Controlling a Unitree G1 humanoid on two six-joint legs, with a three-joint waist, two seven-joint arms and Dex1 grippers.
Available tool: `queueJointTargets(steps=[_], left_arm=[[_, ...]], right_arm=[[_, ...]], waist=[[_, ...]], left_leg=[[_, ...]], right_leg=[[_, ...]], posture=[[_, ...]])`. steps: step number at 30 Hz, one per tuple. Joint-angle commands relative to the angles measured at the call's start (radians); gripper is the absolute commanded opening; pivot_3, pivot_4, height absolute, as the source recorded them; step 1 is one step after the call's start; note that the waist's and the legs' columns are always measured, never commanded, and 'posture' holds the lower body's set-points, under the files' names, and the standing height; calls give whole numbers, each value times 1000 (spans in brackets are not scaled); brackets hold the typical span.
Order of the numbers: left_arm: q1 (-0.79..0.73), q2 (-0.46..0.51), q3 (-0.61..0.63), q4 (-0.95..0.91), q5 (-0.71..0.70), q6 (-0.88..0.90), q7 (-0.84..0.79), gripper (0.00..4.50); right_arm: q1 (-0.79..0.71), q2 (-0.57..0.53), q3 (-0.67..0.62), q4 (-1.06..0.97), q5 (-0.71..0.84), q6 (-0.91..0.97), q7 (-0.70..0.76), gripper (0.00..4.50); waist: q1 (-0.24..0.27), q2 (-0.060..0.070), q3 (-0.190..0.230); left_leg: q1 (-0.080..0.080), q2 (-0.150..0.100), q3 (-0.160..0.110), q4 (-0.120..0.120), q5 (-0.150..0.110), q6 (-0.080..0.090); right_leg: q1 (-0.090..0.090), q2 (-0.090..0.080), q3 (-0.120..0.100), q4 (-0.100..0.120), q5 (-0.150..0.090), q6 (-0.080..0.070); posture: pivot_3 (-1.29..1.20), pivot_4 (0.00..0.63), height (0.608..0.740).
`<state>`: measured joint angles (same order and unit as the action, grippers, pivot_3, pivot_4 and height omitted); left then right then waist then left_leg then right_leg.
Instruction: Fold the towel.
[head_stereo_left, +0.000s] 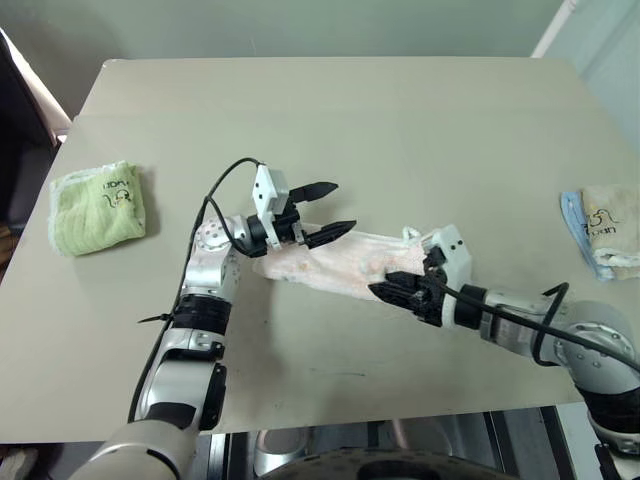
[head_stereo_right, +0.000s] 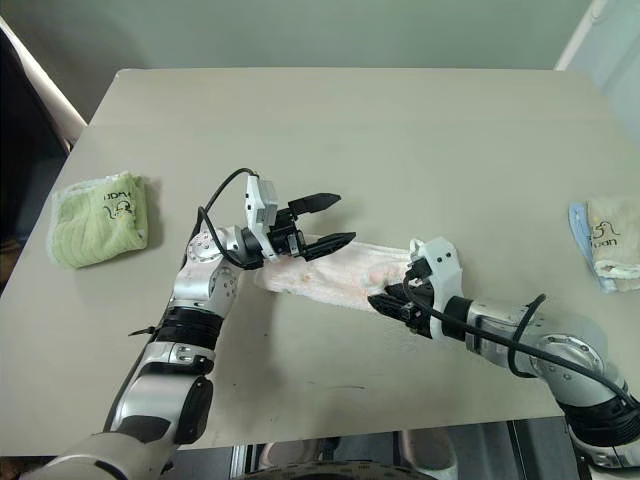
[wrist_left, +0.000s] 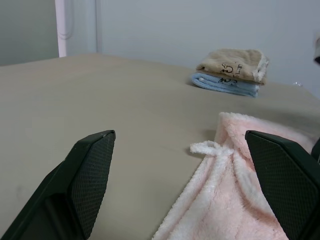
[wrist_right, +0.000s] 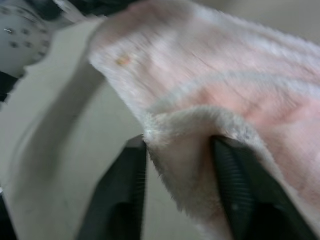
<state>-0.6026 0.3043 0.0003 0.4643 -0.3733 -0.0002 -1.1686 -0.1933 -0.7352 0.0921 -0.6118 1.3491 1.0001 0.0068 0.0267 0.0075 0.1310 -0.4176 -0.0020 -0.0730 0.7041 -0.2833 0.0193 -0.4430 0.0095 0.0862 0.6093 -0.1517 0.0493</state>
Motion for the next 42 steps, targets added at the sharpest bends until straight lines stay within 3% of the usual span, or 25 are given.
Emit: queueJointTargets(steps=[1, 6, 9, 16, 28, 36, 39, 42], left_arm=[[-9, 0, 8, -37, -12, -1, 2, 4500], [-14, -2, 10, -29, -11, -3, 0, 4500], [-15, -4, 12, -22, -12, -5, -2, 4500], [-22, -12, 11, 8, -5, -24, -8, 4500], [-8, -9, 13, 1, -2, -36, -4, 4500], [1, -10, 16, -16, -8, -30, 2, 4500], [-7, -23, 33, -21, -36, -20, 4, 4500], [-22, -31, 51, -12, -53, -22, 8, 4500]], right_arm=[[28, -31, -136, -118, 74, -68, 110, 3272], [105, -115, -284, -182, 83, -107, 218, 3272], [186, -178, -360, -161, 6, -112, 273, 2671], [284, -261, -306, -113, -281, -142, 393, 70], [65, -129, -26, 1, -552, -128, 419, 24], [-138, 52, 118, 84, -671, -137, 428, 24], [-188, 158, 132, 134, -726, -165, 384, 24], [-174, 187, 106, 116, -740, -163, 398, 24]], waist=[[1, 0, 0], [2, 0, 0], [2, 0, 0], [0, 0, 0], [-6, 0, 0], [-13, 0, 0], [-14, 0, 0], [-9, 0, 0]], left_leg=[[0, 0, 0, 0, 0, 0], [0, 0, 0, 0, 0, -1], [0, 0, 0, 0, 1, -1], [0, 0, 0, -1, 1, -1], [1, 0, 0, -1, 3, 1], [1, 1, 0, -1, 5, 0], [1, 1, 0, -1, 5, 0], [1, 1, -1, -1, 6, -1]], right_leg=[[0, 0, 0, 0, 0, 0], [0, 0, 0, -1, -1, -2], [0, 0, 0, 0, -3, -4], [0, 0, 0, 0, -1, -4], [1, 1, 1, 0, 7, -1], [0, 1, 0, 0, 9, -3], [0, 1, 0, 0, 9, -3], [0, 0, -1, 0, 9, -4]], posture=[[0, 150, 740], [0, 150, 740], [0, 150, 740], [0, 150, 740], [0, 150, 740], [0, 150, 740], [0, 150, 740], [0, 150, 740]])
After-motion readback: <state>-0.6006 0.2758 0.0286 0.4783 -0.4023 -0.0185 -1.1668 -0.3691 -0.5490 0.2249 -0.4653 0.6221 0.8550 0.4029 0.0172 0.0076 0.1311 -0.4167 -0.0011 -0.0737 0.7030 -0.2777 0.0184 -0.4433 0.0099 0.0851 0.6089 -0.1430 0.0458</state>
